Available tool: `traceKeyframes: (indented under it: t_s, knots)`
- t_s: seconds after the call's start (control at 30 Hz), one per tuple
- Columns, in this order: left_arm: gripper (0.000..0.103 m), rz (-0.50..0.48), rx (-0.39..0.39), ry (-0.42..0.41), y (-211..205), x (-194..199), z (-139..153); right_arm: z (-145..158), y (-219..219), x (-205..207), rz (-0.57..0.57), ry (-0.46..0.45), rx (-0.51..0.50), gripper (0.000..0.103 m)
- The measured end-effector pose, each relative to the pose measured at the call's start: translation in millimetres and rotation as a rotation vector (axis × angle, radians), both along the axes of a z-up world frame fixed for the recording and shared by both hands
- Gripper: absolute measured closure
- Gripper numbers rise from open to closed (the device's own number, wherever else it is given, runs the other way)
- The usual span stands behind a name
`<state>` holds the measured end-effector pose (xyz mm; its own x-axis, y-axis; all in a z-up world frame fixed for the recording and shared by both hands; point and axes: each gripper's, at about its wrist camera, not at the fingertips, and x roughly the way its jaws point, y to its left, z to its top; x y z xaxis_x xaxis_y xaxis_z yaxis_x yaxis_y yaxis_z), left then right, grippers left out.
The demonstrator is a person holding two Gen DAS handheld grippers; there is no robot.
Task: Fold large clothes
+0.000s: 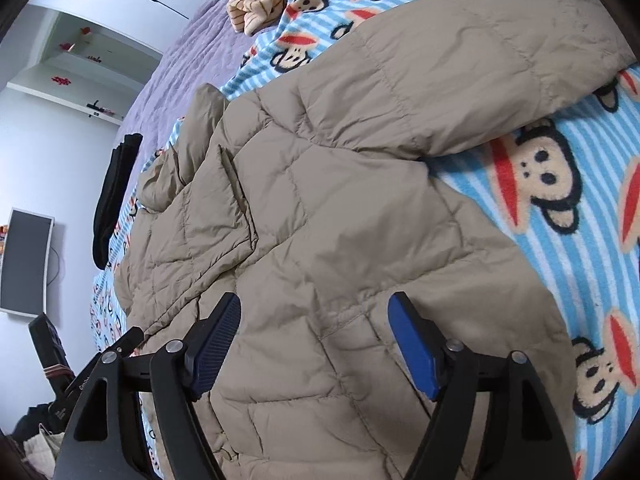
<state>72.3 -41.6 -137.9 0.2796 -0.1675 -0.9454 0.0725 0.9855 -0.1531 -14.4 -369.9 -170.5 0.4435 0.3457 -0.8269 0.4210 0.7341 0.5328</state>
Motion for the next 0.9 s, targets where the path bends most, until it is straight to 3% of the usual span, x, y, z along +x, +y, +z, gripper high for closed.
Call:
traceKeyframes:
  t_s: [0.13, 0.2, 0.57, 0.9]
  knots:
    - [0.0, -0.043, 0.002, -0.011, -29.7, -3.4, 5.3, 1.4, -26.0, -10.6, -0.045, -0.005, 0.004, 0.022]
    - [0.0, -0.063, 0.0, -0.01, -43.3, -3.7, 7.8, -0.2, -40.0, -15.5, -0.076, -0.005, 0.017, 0.015]
    - [0.0, -0.145, 0.007, -0.016, -102.6, -3.0, 11.9, -9.2, -120.2, -36.2, -0.267, -0.018, 0.088, 0.011]
    - [0.0, -0.168, 0.016, -0.001, -126.6, 1.5, 7.1, -17.7, -187.7, -38.1, -0.439, -0.048, 0.141, 0.011]
